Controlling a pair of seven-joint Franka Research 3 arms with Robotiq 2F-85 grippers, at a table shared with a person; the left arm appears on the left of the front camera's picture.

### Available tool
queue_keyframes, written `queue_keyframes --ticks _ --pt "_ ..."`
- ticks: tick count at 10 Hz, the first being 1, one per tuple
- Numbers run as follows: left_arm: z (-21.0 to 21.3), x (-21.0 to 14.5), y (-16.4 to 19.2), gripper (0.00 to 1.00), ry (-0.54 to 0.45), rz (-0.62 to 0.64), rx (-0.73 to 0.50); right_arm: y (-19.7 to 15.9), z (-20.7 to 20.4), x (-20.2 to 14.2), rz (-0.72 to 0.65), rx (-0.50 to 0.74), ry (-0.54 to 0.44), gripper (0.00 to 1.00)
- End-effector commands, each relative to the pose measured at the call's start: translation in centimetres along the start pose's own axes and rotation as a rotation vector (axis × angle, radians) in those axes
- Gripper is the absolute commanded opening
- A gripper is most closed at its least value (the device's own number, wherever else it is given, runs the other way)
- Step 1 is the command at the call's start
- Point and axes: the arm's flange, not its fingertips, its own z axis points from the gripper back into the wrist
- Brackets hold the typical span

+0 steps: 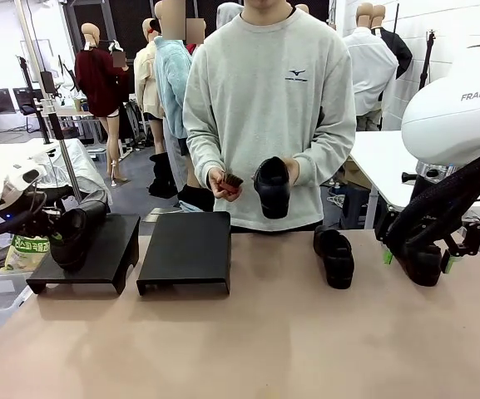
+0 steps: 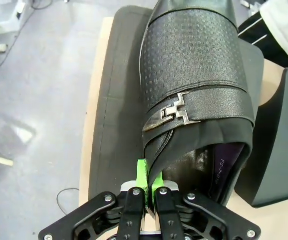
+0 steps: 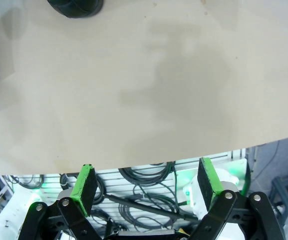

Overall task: Organize the shoes by placing them on the stand.
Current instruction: Place the Shoe from the middle of the table onto the Shoes Stand.

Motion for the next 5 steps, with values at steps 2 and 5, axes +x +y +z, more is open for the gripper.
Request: queue_keyframes --ticks 2,5 --pt "-0.1 1.4 1.7 0.00 0.001 -0.001 -0.014 0.1 0.1 0.3 0.006 -0.008 -0.002 1.00" --pt "0.1 1.9 2.6 0.13 0.024 0.007 0.015 0.1 0.1 0.3 0.006 -0.008 -0.002 1.00"
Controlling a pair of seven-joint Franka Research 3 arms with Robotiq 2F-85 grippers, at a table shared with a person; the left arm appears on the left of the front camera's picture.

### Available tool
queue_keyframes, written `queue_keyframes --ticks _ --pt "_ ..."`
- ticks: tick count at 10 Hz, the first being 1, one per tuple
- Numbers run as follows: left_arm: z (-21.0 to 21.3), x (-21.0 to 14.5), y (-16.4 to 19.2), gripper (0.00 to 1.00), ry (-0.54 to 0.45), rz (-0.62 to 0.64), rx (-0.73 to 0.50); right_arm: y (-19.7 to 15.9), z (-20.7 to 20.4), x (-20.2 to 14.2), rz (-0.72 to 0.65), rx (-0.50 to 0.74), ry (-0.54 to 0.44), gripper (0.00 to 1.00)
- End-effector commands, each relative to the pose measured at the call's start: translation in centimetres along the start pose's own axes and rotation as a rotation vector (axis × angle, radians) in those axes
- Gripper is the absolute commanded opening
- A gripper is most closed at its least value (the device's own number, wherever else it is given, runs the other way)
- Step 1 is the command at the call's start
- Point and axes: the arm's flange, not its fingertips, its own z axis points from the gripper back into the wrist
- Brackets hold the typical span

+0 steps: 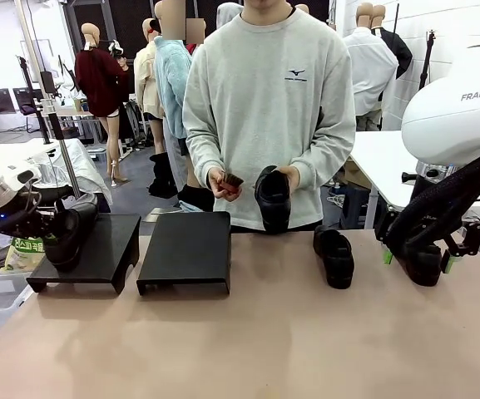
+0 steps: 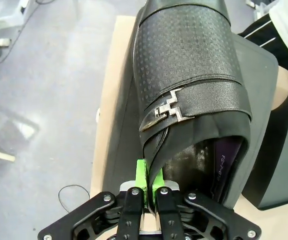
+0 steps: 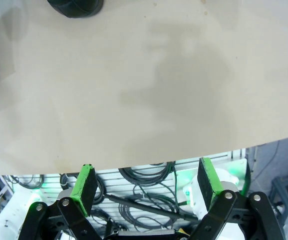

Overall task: Organize the shoes by placing them on the stand.
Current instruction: Place the Shoe from the middle of the table onto the Shoes Stand.

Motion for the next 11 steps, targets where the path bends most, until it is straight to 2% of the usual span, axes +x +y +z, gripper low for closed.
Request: queue_keyframes --ticks 1,4,5,11 --pt "0.2 1.0 0.7 0.33 0.013 -0.038 0.005 0.1 0.1 0.3 0.006 -0.008 -0.002 1.00" --pt "0.3 1.2 0.5 0.93 0.038 -0.063 0.005 0.1 0.1 0.3 0.006 -0.008 -0.002 1.00" --pt "0.4 1.2 0.6 1.00 0.036 -0.058 0.011 0.1 0.1 0.3 0.006 -0.008 -0.002 1.00" --pt "1.8 1.4 0.5 1.00 0.001 -0.062 0.008 0.1 0.1 0.3 0.006 -0.008 -0.002 1.00"
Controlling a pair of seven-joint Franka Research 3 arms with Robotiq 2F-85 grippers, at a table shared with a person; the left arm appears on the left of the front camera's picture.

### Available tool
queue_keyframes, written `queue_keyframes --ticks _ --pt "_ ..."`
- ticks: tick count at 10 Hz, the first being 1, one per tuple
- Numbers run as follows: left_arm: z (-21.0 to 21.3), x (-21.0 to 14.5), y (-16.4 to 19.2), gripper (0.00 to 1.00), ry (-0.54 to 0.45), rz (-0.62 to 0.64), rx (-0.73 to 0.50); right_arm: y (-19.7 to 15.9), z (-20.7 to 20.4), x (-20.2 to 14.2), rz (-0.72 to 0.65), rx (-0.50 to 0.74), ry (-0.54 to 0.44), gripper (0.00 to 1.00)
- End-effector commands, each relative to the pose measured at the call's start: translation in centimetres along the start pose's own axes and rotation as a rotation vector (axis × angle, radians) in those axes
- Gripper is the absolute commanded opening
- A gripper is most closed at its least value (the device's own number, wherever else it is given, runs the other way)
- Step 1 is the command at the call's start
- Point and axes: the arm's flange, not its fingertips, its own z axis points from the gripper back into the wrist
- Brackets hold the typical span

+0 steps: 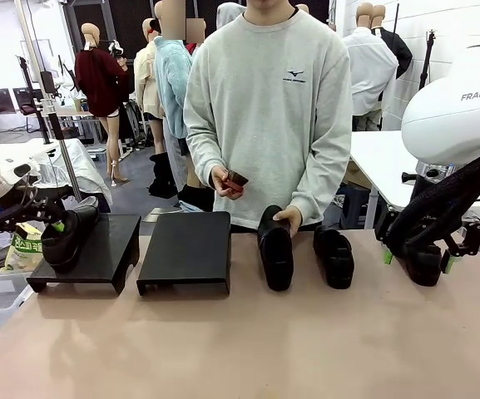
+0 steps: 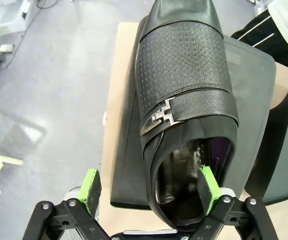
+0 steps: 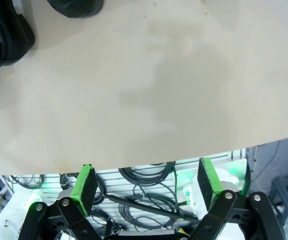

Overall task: Organize the shoes by placing them on the stand.
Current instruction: Place the Shoe from the middle of the table onto the Shoes Stand, then pick up one Shoe and place it in the middle of the table.

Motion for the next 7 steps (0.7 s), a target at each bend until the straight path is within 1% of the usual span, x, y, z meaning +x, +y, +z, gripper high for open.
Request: queue_keyframes --ticks 1,2,7 --pt "0.96 0.41 0.21 1.00 -0.001 0.012 -0.010 0.09 0.12 0.31 0.006 -0.008 -0.002 1.00" --pt "0.00 0.00 0.00 1.00 0.000 0.000 0.000 0.09 0.12 0.31 0.006 -0.008 -0.002 1.00" --pt "0.00 0.00 0.00 1.00 0.000 0.000 0.000 0.09 0.12 0.31 0.006 -0.008 -0.002 1.00"
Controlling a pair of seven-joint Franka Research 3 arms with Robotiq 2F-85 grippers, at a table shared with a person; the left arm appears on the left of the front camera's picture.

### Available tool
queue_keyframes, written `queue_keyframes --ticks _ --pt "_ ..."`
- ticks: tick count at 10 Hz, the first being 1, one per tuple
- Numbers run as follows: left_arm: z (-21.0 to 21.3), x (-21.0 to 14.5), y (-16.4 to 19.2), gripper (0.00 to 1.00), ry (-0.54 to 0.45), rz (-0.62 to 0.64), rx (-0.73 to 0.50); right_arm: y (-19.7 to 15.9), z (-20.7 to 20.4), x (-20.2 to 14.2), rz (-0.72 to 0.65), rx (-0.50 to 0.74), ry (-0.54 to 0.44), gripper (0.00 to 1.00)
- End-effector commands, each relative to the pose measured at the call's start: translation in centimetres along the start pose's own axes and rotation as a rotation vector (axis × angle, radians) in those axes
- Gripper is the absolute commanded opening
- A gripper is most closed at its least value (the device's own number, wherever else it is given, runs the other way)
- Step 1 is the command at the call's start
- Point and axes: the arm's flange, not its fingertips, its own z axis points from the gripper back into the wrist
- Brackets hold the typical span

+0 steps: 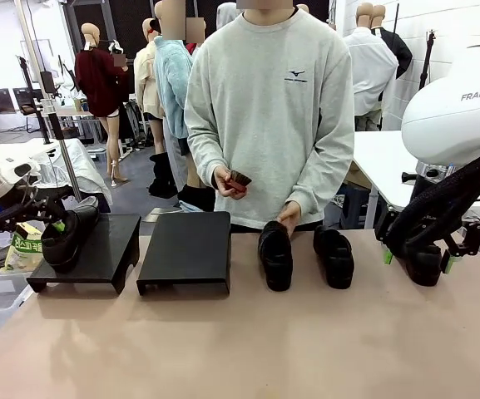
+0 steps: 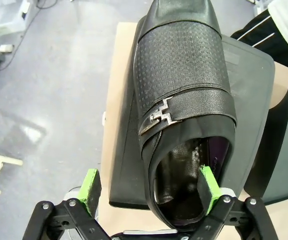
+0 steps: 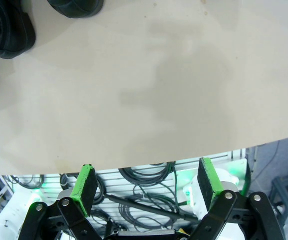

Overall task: Organize the shoes by placing them on the stand.
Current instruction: Pick up one Shoe and place it in the middle of the table.

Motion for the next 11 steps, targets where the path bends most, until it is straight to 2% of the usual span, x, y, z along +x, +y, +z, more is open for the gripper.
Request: queue_keyframes --ticks 1,2,3,4,6,7,8,10,11 --pt "0.0 0.0 0.1 1.00 -0.001 0.000 0.001 0.1 0.1 0.3 0.006 -0.008 -0.002 1.00" --pt "0.0 0.0 0.0 1.00 0.000 0.000 0.000 0.1 0.1 0.3 0.006 -0.008 -0.002 1.00" --pt "4.0 -0.6 -1.0 1.00 -0.126 -0.023 0.002 0.1 0.1 0.3 0.006 -0.008 -0.002 1.00" --pt "7.3 -1.6 -1.9 1.00 -0.206 -0.058 -0.015 0.1 0.1 0.3 0.006 -0.008 -0.002 1.00" --pt "10.0 -4.5 -4.7 1.00 -0.112 -0.170 -0.088 0.1 0.1 0.3 0.006 -0.008 -0.002 1.00" --pt "10.4 -5.2 -5.8 1.00 -0.097 -0.213 -0.118 0.1 0.1 0.3 0.006 -0.008 -0.002 1.00" --pt "10.5 -7.0 -7.6 1.00 0.004 -0.309 -0.159 0.1 0.1 0.3 0.006 -0.008 -0.002 1.00" --pt "8.0 -10.2 -10.1 1.00 0.389 -0.436 -0.110 0.1 0.1 0.3 0.006 -0.008 -0.002 1.00" --pt "6.2 -10.9 -10.1 1.00 0.518 -0.421 -0.118 0.1 0.1 0.3 0.006 -0.008 -0.002 1.00"
